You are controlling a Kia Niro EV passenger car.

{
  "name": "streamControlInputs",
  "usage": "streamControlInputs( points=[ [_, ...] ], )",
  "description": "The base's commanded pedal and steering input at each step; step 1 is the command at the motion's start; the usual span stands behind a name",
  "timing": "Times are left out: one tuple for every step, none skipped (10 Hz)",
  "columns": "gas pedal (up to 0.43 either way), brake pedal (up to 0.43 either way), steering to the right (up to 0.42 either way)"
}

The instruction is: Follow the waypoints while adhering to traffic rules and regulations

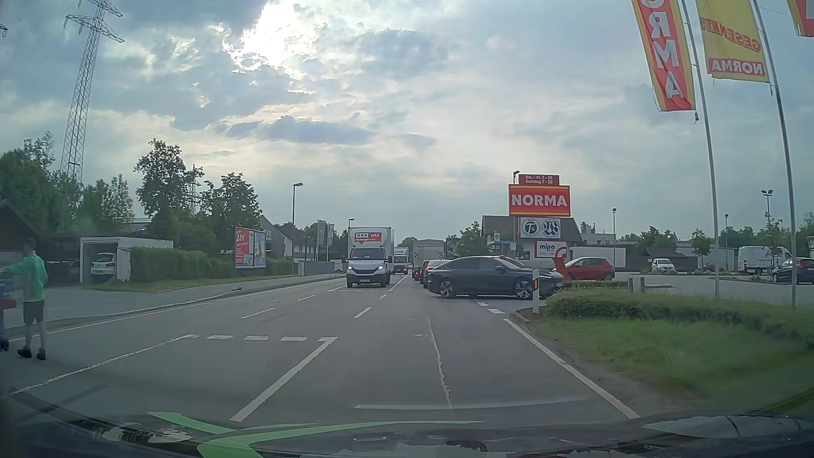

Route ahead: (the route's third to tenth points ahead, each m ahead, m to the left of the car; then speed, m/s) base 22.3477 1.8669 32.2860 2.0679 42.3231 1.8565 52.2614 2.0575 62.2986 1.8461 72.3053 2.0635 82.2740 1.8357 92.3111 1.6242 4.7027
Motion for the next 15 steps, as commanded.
streamControlInputs(
  points=[
    [0.0, 0.11, 0.007],
    [0.0, 0.189, 0.007],
    [0.0, 0.226, 0.007],
    [0.0, 0.262, 0.004],
    [0.0, 0.268, 0.002],
    [0.0, 0.268, 0.002],
    [0.0, 0.268, 0.002],
    [0.0, 0.268, 0.004],
    [0.0, 0.268, 0.008],
    [0.0, 0.262, 0.009],
    [0.0, 0.262, 0.009],
    [0.0, 0.262, 0.008],
    [0.0, 0.256, 0.006],
    [0.0, 0.256, 0.004],
    [0.0, 0.256, 0.004]
  ],
)
